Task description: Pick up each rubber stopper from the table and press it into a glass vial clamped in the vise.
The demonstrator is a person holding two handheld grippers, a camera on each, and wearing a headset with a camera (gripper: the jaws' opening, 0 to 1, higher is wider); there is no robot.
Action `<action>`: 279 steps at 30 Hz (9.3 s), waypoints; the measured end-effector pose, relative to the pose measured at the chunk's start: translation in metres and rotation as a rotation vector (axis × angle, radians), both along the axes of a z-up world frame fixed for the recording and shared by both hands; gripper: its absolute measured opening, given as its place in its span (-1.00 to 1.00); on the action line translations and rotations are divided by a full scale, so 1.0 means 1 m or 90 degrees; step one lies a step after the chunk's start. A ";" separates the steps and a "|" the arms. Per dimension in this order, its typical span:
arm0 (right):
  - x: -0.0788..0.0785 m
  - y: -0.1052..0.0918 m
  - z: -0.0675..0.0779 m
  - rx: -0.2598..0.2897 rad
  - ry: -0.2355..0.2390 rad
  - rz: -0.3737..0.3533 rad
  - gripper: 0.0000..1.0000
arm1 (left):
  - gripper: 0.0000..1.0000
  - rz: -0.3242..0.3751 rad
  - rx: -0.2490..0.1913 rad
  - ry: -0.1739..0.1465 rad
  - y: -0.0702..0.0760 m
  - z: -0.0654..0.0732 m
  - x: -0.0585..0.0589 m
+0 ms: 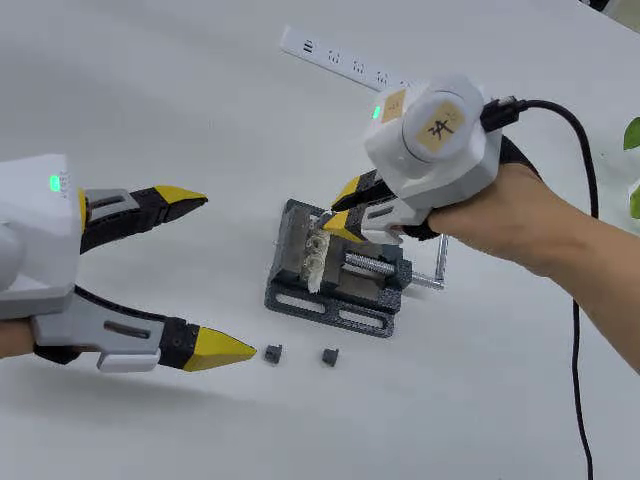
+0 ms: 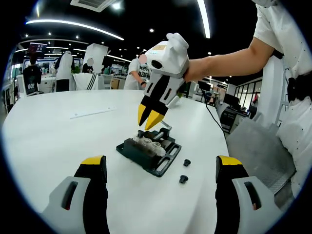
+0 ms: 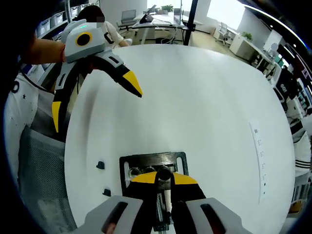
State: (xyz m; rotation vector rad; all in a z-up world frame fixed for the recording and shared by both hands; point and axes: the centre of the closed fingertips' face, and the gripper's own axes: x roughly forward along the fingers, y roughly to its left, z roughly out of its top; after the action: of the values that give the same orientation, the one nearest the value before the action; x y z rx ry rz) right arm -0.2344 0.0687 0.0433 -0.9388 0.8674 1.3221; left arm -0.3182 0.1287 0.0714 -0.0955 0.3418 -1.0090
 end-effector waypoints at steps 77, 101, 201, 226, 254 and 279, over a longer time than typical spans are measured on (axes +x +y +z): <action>0.002 0.003 -0.013 -0.033 0.017 0.046 -1.00 | 0.82 -0.007 -0.015 -0.003 -0.008 0.002 0.004; 0.002 0.003 -0.014 -0.046 0.020 0.047 -1.00 | 0.82 -0.008 -0.021 -0.007 -0.010 0.003 0.005; 0.005 0.006 -0.018 -0.102 0.045 0.012 -1.00 | 0.79 0.000 -0.032 -0.017 -0.009 0.010 0.009; 0.004 0.005 -0.016 -0.053 0.046 0.011 -1.00 | 0.78 0.010 -0.023 -0.017 -0.003 0.011 0.008; 0.001 0.004 -0.017 -0.060 0.055 0.011 -1.00 | 0.77 0.006 -0.025 -0.016 -0.004 0.011 0.009; 0.002 0.003 -0.019 -0.095 0.043 0.041 -1.00 | 0.77 -0.002 -0.028 -0.018 -0.010 0.013 0.010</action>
State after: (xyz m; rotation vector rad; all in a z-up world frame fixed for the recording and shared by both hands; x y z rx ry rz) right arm -0.2320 0.0720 0.0247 -1.0506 1.0052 1.3647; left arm -0.3079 0.1192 0.0841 -0.1198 0.2943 -1.0194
